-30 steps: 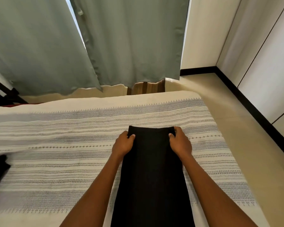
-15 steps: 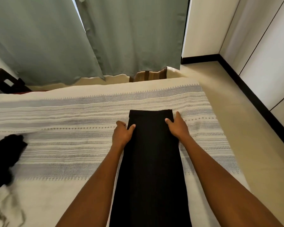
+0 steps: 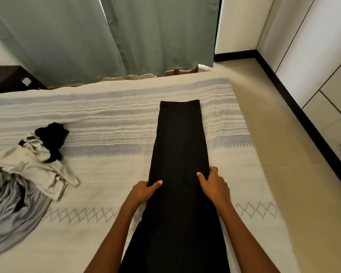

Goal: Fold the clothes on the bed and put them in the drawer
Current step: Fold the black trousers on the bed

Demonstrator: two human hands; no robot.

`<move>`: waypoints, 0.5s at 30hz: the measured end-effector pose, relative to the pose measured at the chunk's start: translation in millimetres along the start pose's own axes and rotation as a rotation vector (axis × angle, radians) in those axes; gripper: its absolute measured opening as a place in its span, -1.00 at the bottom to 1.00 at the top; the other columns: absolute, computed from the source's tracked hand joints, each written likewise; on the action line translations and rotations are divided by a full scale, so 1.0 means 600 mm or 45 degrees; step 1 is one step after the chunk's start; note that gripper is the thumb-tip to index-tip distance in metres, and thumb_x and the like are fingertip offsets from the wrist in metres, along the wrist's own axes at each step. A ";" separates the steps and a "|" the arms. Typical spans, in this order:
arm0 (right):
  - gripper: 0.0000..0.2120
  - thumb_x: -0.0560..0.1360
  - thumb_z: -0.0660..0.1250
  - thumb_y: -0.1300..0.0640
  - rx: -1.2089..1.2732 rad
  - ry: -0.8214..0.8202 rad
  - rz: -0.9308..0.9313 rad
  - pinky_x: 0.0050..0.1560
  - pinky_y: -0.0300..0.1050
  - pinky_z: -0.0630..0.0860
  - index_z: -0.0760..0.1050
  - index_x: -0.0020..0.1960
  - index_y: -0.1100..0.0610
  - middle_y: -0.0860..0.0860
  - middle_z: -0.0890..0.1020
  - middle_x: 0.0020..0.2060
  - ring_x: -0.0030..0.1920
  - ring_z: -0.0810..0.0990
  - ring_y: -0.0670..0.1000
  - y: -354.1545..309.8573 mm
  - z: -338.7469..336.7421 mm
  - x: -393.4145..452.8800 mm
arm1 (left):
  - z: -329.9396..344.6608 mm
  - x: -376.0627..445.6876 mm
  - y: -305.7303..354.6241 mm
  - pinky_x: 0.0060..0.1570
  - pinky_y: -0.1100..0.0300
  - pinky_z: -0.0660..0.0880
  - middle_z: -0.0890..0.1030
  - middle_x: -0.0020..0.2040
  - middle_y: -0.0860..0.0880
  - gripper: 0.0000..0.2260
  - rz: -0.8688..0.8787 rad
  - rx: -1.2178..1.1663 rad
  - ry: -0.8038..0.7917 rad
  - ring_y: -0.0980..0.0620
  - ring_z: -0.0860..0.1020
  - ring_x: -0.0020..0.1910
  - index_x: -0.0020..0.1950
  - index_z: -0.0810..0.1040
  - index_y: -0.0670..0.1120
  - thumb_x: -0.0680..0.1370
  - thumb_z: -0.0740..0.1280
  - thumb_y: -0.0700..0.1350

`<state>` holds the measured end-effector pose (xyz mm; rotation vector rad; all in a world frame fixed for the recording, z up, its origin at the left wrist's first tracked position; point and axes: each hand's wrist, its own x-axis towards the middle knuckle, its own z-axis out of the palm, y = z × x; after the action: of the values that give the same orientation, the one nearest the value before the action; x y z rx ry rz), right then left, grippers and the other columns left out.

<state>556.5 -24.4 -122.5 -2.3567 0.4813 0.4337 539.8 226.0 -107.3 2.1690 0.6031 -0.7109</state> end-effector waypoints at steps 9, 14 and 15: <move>-0.73 0.70 0.07 0.03 0.225 0.179 0.006 0.18 0.13 0.51 0.29 0.37 0.07 0.16 0.59 0.18 0.11 0.58 0.20 0.058 0.026 -0.127 | 0.055 -0.109 -0.097 -0.20 0.01 0.48 0.53 -0.23 -0.03 -0.55 0.227 0.162 0.527 -0.05 0.53 -0.23 -0.12 0.38 -0.10 0.60 0.14 0.29; -0.41 0.62 0.14 -0.26 0.317 0.109 0.068 0.29 0.13 0.43 0.26 0.47 0.13 0.19 0.51 0.35 0.32 0.50 0.25 0.067 0.018 -0.161 | 0.057 -0.134 -0.111 -0.14 0.02 0.44 0.57 -0.12 -0.08 -0.40 0.159 0.242 0.501 -0.11 0.53 -0.15 -0.08 0.44 -0.09 0.55 0.00 0.43; -0.34 0.59 0.18 -0.31 0.321 0.072 0.085 0.31 0.13 0.42 0.26 0.48 0.13 0.17 0.49 0.38 0.34 0.49 0.24 0.075 0.019 -0.173 | 0.059 -0.145 -0.123 -0.10 0.01 0.44 0.57 -0.10 -0.07 -0.36 0.131 0.276 0.485 -0.12 0.55 -0.11 -0.05 0.45 -0.08 0.53 -0.04 0.47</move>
<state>443.3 -25.0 -110.8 -2.1188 0.6063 0.3171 420.4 226.4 -108.1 2.5431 0.6235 -0.3188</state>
